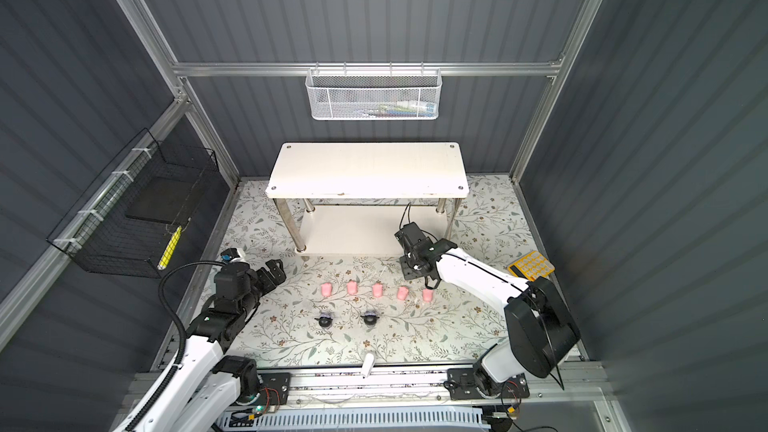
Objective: Place and organize the plastic toys onto the shelf
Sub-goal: 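Carry the witch-cat toy with the right gripper onto the lower shelf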
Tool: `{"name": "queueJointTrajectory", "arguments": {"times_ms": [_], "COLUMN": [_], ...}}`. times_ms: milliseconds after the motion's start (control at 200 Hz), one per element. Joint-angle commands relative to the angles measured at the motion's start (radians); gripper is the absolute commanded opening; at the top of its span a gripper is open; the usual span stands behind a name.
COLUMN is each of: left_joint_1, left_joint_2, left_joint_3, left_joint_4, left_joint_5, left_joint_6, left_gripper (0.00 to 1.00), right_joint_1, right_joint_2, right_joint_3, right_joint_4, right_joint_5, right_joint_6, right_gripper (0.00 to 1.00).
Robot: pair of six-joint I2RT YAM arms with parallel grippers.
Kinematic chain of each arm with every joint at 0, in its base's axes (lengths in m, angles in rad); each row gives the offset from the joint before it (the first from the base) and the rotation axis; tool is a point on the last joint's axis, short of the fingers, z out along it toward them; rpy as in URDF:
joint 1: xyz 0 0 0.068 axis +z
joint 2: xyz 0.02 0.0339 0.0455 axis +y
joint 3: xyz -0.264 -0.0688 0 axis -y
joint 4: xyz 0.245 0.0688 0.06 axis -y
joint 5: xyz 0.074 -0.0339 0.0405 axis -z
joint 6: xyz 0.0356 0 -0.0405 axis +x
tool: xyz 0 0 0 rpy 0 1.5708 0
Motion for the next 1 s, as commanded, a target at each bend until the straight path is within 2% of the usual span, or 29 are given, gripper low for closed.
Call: {"name": "queueJointTrajectory", "arguments": {"times_ms": [0, 315, 996], "left_joint_1": [-0.005, -0.005, -0.005], "left_joint_2": [-0.011, 0.006, -0.005], "left_joint_3": [-0.014, -0.025, -0.014], "left_joint_4": [-0.002, 0.014, -0.014], "left_joint_5": [0.009, 0.011, 0.003], "left_joint_6": [0.001, -0.005, 0.004], "left_gripper": [1.0, 1.0, 1.0], "right_joint_1": [-0.023, -0.083, -0.137], "right_joint_2": [0.02, 0.061, 0.203], "right_joint_3": [0.056, 0.097, 0.157], "right_joint_4": [0.054, 0.108, 0.208], "right_joint_5": [0.027, 0.035, 0.057], "right_joint_6": [-0.061, -0.106, -0.159], "right_gripper": [0.29, 0.3, 0.3]}}
